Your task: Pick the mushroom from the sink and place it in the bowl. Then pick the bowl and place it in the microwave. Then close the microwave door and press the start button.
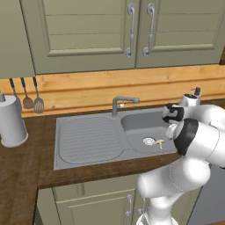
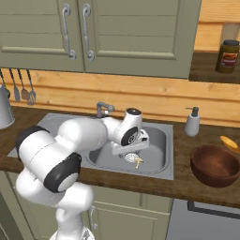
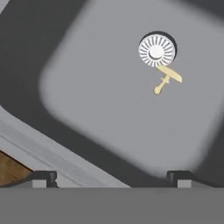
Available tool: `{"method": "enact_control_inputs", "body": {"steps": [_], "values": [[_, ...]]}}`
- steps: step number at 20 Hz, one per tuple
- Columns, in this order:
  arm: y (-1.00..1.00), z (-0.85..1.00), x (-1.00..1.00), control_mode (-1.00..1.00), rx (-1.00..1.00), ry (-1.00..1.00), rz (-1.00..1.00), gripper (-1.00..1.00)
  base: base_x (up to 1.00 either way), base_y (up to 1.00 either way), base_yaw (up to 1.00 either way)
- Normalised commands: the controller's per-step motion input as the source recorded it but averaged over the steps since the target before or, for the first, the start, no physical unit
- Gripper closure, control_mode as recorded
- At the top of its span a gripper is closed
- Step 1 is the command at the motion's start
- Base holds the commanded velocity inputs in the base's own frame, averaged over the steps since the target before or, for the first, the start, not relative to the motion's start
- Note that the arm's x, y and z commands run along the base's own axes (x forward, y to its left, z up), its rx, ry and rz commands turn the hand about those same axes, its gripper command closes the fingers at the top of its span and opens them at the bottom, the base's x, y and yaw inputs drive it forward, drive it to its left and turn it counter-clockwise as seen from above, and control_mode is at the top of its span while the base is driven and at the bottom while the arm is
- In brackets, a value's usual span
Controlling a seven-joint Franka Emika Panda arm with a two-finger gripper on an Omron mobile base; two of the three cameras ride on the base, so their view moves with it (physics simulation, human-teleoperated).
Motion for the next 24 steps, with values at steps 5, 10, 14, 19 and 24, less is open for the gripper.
{"method": "enact_control_inputs", "body": {"steps": [5, 10, 14, 19, 24], "values": [[-0.01, -0.28, 0.13, -1.00, 0.00, 0.00, 0.06, -1.00, 0.00, 0.00, 0.00], [0.00, -0.23, 0.26, -1.00, 0.00, 0.04, 0.04, -1.00, 0.00, 0.00, 0.00], [0.00, -0.14, 0.32, -1.00, 0.00, 0.02, 0.01, -1.00, 0.00, 0.00, 0.00], [0.00, -0.19, 0.25, -1.00, 0.00, 0.00, 0.03, -1.00, 0.00, 0.00, 0.00], [-0.01, -0.26, 0.22, -1.00, 0.00, 0.02, 0.03, -1.00, 0.00, 0.00, 0.00]]}}
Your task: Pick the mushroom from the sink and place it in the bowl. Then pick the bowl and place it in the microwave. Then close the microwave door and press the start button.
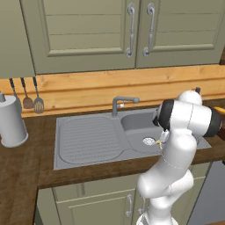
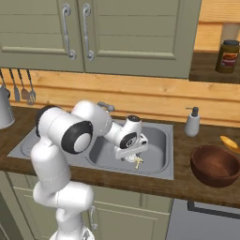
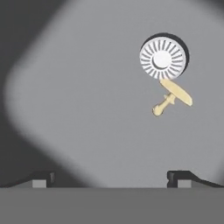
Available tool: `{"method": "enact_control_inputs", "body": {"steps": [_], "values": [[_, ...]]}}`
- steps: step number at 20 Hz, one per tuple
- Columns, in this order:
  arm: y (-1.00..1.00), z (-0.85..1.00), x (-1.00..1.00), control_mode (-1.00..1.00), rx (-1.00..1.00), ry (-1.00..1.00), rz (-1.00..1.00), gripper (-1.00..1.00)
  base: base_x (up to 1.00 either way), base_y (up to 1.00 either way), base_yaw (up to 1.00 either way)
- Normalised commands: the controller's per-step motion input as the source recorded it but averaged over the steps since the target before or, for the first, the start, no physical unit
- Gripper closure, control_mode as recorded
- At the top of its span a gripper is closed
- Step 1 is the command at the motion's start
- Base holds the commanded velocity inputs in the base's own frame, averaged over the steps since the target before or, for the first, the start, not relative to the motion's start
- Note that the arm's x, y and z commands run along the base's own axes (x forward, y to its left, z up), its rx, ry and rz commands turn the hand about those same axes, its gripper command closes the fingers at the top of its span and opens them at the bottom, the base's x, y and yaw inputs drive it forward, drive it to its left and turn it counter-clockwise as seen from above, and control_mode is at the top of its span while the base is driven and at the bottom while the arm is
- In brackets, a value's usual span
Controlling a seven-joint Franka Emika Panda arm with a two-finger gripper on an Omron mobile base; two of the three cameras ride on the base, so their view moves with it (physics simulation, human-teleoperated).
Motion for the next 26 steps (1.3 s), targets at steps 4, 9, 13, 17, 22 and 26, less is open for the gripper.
{"method": "enact_control_inputs", "body": {"steps": [4, 9, 13, 17, 22, 26], "values": [[-0.03, -0.24, 0.14, -1.00, 0.00, 0.01, 0.05, -1.00, 0.00, 0.00, 0.00], [-0.09, -0.25, 0.26, -1.00, 0.00, 0.00, 0.05, -1.00, 0.00, 0.00, 0.00], [-0.09, -0.20, 0.23, -1.00, 0.01, 0.00, 0.05, -1.00, 0.00, 0.00, 0.00], [0.00, -0.16, 0.26, -1.00, 0.00, 0.00, 0.01, -1.00, 0.00, 0.00, 0.00], [0.00, -0.17, 0.21, -1.00, 0.00, 0.00, 0.00, -1.00, 0.00, 0.00, 0.00], [-0.01, -0.22, 0.07, -1.00, 0.01, 0.00, 0.00, -1.00, 0.00, 0.00, 0.00]]}}
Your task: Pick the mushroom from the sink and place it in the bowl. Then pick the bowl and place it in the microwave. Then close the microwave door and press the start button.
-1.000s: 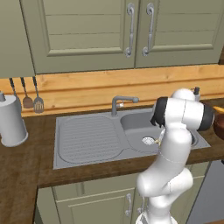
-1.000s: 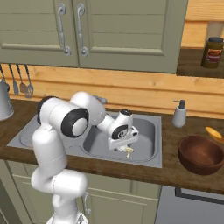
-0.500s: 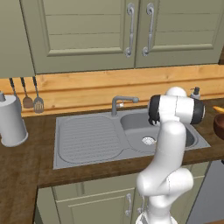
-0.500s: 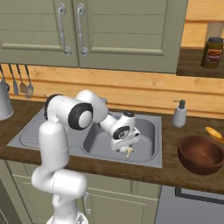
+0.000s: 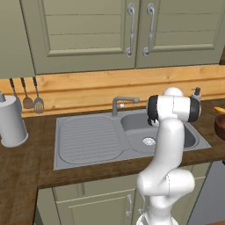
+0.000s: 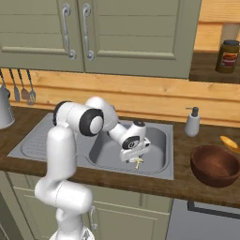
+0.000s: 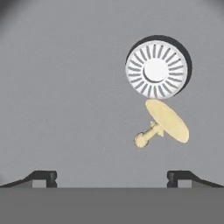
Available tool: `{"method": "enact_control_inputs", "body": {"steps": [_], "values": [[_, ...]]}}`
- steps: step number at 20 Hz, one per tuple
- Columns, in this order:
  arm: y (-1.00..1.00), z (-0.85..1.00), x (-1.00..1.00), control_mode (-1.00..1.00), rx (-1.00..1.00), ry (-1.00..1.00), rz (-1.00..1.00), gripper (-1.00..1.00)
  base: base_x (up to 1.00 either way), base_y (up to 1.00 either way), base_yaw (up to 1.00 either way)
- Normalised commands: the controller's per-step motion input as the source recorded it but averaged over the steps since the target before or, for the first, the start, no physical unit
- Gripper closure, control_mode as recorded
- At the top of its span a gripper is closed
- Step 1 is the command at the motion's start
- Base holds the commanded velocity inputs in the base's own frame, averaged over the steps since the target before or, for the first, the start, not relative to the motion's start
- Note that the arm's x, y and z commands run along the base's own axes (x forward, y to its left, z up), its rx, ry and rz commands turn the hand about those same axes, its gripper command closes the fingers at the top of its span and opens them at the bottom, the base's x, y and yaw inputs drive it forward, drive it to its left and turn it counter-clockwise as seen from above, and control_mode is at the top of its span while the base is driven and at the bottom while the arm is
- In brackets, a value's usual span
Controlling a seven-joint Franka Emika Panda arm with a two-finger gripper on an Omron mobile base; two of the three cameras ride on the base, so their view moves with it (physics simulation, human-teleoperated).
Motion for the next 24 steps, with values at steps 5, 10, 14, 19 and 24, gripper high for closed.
{"method": "enact_control_inputs", "body": {"steps": [5, 10, 14, 19, 24], "values": [[-0.02, -0.24, 0.14, -1.00, 0.01, 0.00, 0.01, -1.00, 0.00, 0.00, 0.00], [-0.02, -0.21, 0.15, -1.00, 0.01, 0.00, 0.01, -1.00, 0.00, 0.00, 0.00], [-0.07, -0.04, 0.21, -1.00, 0.03, 0.00, 0.00, -1.00, 0.00, 0.00, 0.00], [-0.05, -0.07, 0.26, -1.00, 0.03, 0.00, 0.00, -1.00, 0.00, 0.00, 0.00], [-0.02, -0.19, 0.17, -1.00, 0.00, 0.00, 0.01, -1.00, 0.00, 0.00, 0.00]]}}
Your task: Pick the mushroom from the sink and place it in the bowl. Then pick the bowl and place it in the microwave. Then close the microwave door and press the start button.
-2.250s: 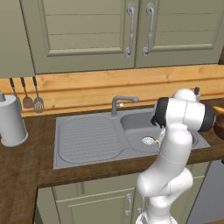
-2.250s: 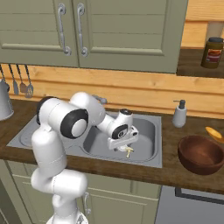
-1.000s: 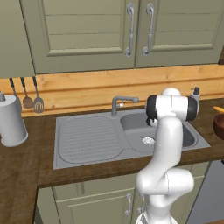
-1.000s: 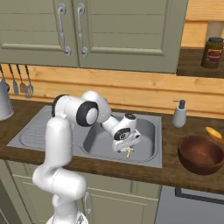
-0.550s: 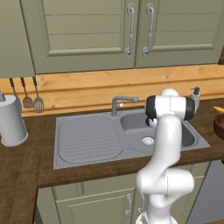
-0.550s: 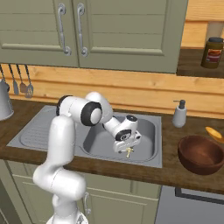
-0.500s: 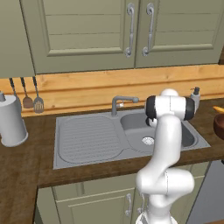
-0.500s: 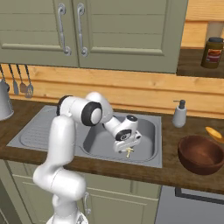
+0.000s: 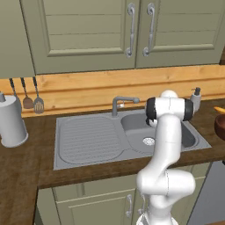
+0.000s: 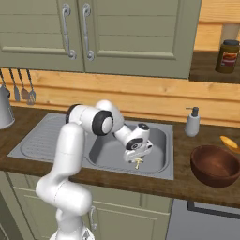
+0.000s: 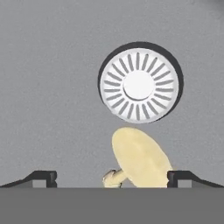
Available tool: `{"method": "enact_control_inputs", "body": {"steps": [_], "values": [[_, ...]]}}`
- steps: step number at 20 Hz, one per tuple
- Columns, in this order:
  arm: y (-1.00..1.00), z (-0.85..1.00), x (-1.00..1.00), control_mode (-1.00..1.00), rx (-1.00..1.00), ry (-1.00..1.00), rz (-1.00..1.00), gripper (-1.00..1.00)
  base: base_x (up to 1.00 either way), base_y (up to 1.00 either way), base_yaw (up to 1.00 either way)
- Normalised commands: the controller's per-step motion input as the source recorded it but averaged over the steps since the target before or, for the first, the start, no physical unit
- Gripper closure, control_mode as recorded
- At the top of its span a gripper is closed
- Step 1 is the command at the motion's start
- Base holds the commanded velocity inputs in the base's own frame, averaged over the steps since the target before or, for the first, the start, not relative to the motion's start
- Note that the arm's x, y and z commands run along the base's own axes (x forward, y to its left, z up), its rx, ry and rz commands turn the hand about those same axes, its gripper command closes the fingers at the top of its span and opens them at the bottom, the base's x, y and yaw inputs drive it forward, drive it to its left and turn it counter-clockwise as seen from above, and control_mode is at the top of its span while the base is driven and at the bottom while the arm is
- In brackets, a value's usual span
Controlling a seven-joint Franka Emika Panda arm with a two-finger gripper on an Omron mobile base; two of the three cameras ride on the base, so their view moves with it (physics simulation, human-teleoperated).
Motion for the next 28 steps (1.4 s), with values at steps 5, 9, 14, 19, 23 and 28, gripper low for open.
{"method": "enact_control_inputs", "body": {"steps": [5, 9, 14, 19, 23, 28], "values": [[-0.03, -0.24, 0.15, -1.00, 0.00, 0.00, 0.02, -1.00, 0.00, 0.00, 0.00], [-0.05, -0.20, 0.11, -1.00, 0.00, 0.00, 0.03, -1.00, 0.00, 0.00, 0.00], [-0.07, -0.16, 0.10, -1.00, 0.00, 0.00, 0.04, -1.00, 0.00, 0.00, 0.00], [-0.06, -0.17, 0.13, -1.00, 0.00, 0.00, 0.04, -1.00, 0.00, 0.00, 0.00], [-0.02, -0.21, 0.19, -1.00, 0.00, 0.00, 0.04, -1.00, 0.00, 0.00, 0.00], [0.00, -0.27, 0.01, -1.00, 0.00, 0.00, 0.04, 1.00, 0.00, 0.00, 0.00]]}}
